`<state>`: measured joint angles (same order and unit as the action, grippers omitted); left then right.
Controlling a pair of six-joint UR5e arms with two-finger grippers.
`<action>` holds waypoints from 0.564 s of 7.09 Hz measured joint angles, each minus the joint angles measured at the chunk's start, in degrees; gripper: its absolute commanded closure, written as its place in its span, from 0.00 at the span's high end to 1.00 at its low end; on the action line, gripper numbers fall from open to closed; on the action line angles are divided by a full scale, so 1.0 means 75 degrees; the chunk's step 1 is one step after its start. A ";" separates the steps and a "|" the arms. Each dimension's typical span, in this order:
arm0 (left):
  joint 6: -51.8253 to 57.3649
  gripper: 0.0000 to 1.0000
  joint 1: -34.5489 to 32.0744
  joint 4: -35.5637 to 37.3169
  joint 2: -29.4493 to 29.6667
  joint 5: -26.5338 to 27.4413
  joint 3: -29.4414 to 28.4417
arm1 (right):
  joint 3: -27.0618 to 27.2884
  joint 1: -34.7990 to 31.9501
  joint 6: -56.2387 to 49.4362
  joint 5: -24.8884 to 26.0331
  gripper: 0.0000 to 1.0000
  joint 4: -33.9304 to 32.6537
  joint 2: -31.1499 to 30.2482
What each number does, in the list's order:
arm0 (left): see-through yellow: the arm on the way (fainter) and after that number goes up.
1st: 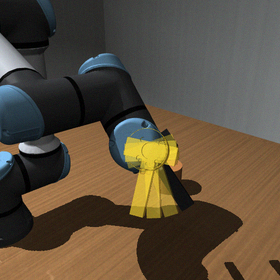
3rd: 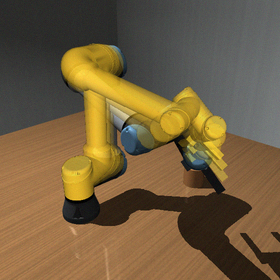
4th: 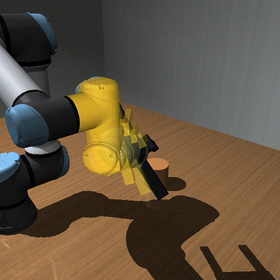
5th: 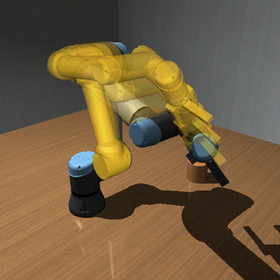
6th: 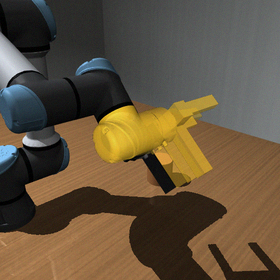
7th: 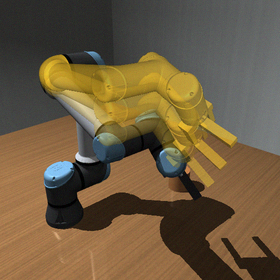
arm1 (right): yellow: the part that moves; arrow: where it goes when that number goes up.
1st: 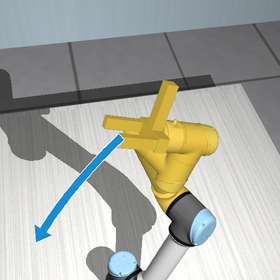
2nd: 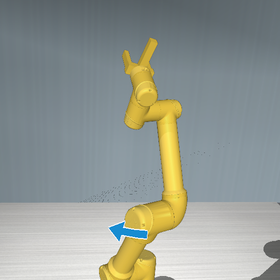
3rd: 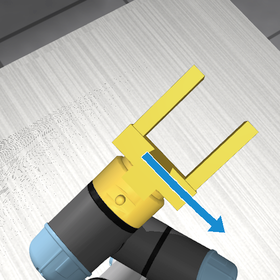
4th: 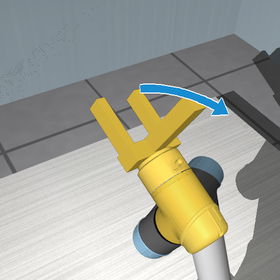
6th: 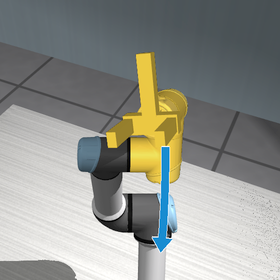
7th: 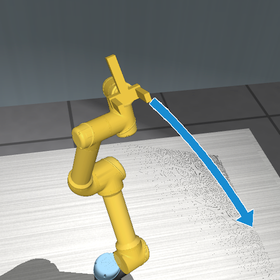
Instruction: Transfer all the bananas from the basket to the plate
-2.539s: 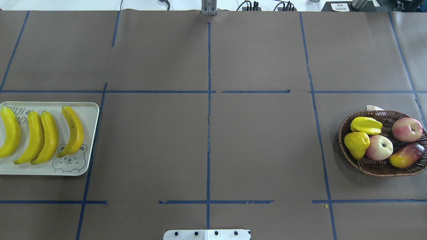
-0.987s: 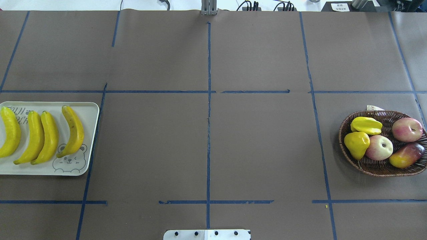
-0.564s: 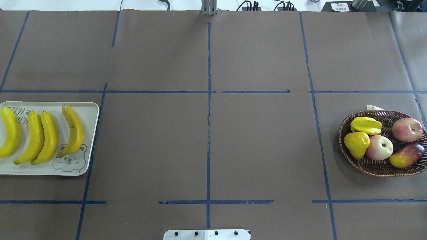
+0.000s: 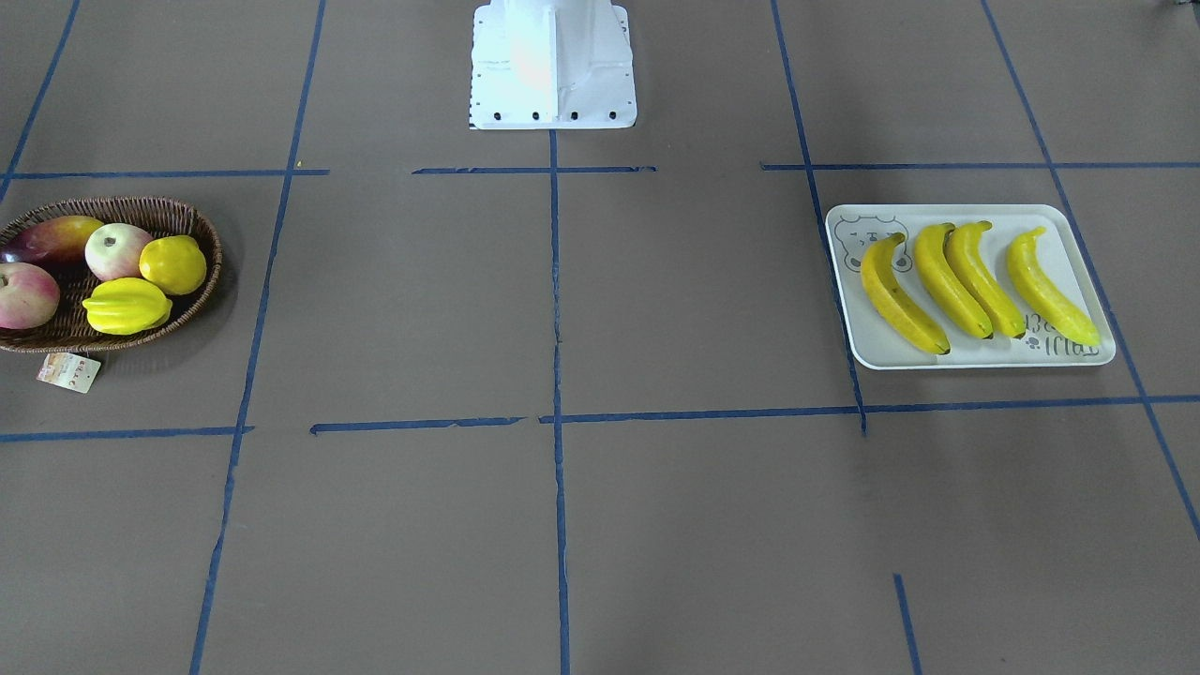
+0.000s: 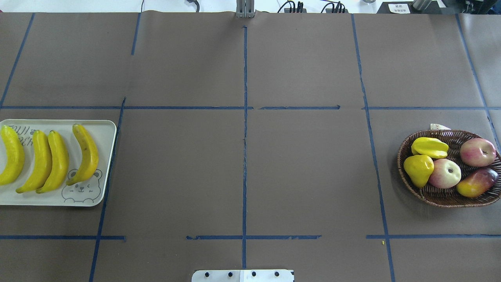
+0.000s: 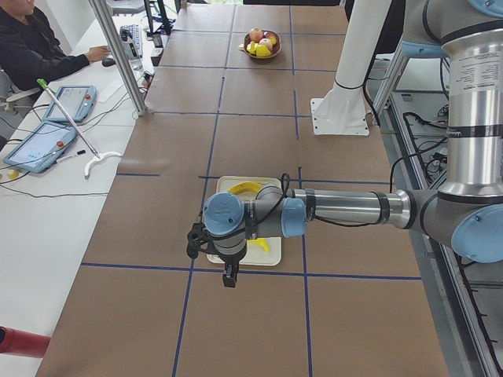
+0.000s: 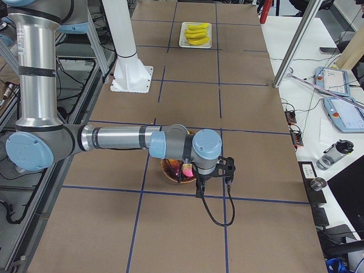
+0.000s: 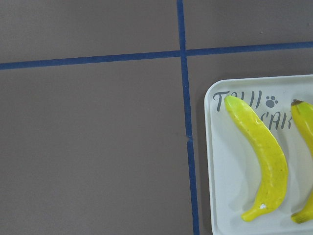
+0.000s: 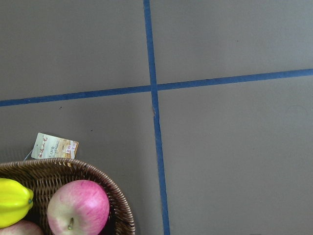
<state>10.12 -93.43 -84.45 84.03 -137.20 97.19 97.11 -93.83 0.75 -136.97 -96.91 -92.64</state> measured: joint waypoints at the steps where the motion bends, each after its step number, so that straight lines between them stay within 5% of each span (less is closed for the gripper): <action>1: -0.0001 1.00 0.0001 0.0001 -0.0001 0.0000 -0.0004 | 0.0000 0.0039 -0.0020 0.0006 1.00 -0.0002 -0.0004; 4: -0.0001 1.00 0.0004 0.0000 0.0001 0.0000 -0.0010 | -0.0020 0.0104 -0.0092 0.0048 1.00 -0.0002 -0.0025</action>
<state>10.11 -93.40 -84.46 84.04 -137.20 97.12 96.96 -93.05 0.06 -136.61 -96.92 -92.82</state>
